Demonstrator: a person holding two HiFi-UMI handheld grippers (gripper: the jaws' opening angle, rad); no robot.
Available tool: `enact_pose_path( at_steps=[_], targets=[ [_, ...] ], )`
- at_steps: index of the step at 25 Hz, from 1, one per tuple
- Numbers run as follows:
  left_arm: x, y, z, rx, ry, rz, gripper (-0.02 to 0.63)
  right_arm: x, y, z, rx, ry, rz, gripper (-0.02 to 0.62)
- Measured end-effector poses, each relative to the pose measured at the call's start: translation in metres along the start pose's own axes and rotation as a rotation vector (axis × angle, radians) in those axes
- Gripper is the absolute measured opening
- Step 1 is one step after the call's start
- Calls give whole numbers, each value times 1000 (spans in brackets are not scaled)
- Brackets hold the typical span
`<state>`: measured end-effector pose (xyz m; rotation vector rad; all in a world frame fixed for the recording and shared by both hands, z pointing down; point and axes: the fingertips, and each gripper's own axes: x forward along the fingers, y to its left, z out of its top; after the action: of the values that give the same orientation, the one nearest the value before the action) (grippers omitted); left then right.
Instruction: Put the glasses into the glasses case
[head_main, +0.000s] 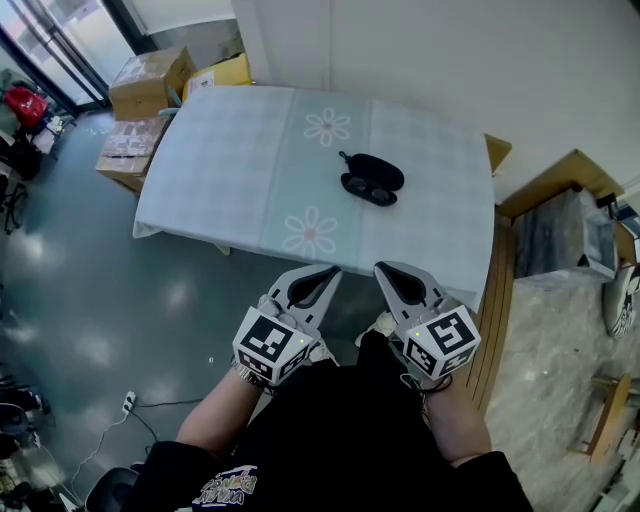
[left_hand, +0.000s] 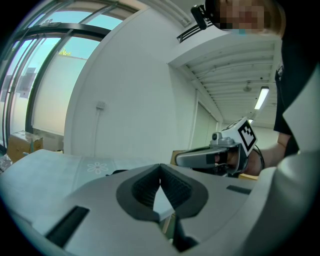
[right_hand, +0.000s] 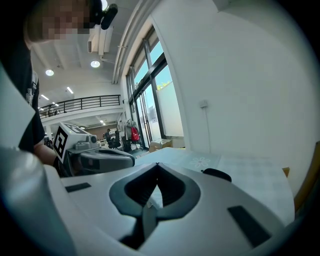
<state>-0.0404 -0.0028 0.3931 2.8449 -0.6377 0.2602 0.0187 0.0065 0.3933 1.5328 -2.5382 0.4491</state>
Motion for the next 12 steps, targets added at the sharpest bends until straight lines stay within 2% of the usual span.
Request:
enact_pose_path(
  at_steps=[12],
  targets=[
    [-3,-4,0,10,-1,-7,28,-3,6,0,-4,-9,0,23]
  ],
)
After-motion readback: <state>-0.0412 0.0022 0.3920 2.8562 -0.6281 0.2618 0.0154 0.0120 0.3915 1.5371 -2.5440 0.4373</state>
